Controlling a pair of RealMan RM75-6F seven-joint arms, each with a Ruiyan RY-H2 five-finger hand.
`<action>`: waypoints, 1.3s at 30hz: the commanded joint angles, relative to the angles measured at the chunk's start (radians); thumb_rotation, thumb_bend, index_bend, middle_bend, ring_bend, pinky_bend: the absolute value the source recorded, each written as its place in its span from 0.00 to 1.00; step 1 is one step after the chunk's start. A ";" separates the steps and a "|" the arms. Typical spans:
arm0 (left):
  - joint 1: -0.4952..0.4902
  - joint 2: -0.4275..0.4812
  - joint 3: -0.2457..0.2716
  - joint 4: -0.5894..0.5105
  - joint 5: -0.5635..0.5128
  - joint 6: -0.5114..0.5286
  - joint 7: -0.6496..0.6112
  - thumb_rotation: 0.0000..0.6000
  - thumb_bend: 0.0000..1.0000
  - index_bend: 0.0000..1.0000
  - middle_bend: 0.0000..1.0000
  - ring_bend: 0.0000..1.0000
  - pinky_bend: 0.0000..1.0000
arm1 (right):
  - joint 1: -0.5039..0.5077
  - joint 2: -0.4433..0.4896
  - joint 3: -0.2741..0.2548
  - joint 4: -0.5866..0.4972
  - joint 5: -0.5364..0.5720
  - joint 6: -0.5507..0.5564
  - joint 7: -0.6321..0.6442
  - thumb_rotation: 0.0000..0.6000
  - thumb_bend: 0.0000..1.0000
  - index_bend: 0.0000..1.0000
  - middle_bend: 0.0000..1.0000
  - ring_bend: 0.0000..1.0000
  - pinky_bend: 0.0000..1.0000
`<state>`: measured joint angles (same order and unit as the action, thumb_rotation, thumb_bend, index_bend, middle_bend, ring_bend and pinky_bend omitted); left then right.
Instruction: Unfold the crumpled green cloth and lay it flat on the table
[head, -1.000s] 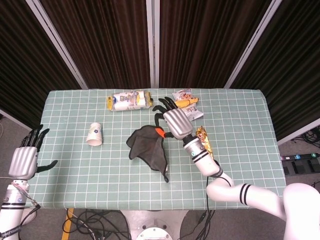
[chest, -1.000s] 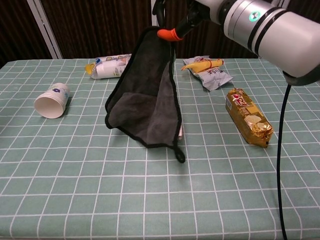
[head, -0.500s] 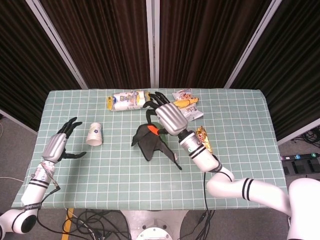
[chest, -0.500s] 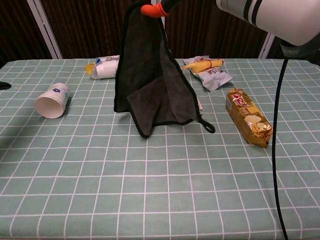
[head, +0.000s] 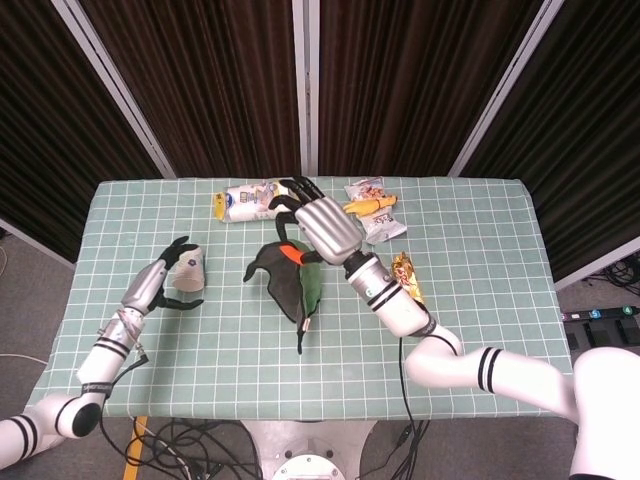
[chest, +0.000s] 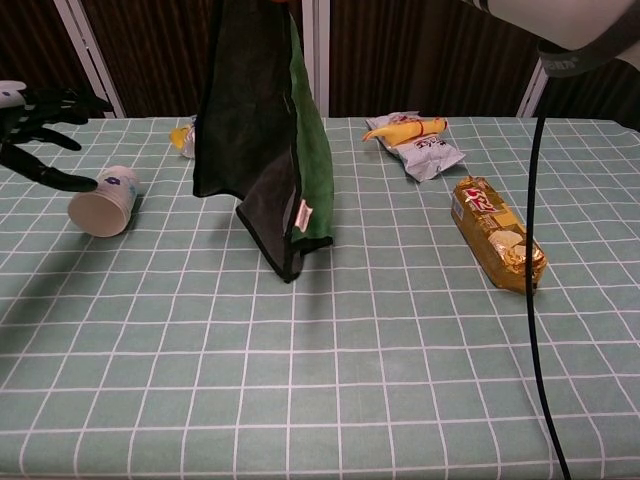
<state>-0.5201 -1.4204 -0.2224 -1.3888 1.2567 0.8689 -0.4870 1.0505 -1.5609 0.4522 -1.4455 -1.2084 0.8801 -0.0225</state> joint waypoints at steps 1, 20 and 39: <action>-0.033 -0.044 -0.008 0.045 -0.038 -0.043 0.004 0.99 0.04 0.13 0.00 0.03 0.14 | 0.012 0.001 0.005 0.002 -0.001 -0.006 0.025 1.00 0.48 0.67 0.27 0.06 0.00; -0.031 -0.052 0.015 0.017 -0.049 -0.038 0.011 0.91 0.04 0.13 0.00 0.03 0.14 | 0.016 0.114 -0.016 -0.048 -0.159 -0.034 0.402 1.00 0.49 0.67 0.28 0.05 0.00; -0.090 -0.179 -0.027 0.114 -0.140 -0.070 0.061 0.91 0.04 0.13 0.00 0.03 0.14 | 0.036 0.085 -0.111 0.036 -0.189 -0.059 0.430 1.00 0.49 0.68 0.28 0.05 0.00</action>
<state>-0.6089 -1.5958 -0.2438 -1.2727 1.1242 0.7974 -0.4295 1.0844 -1.4722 0.3448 -1.4129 -1.3993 0.8235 0.4115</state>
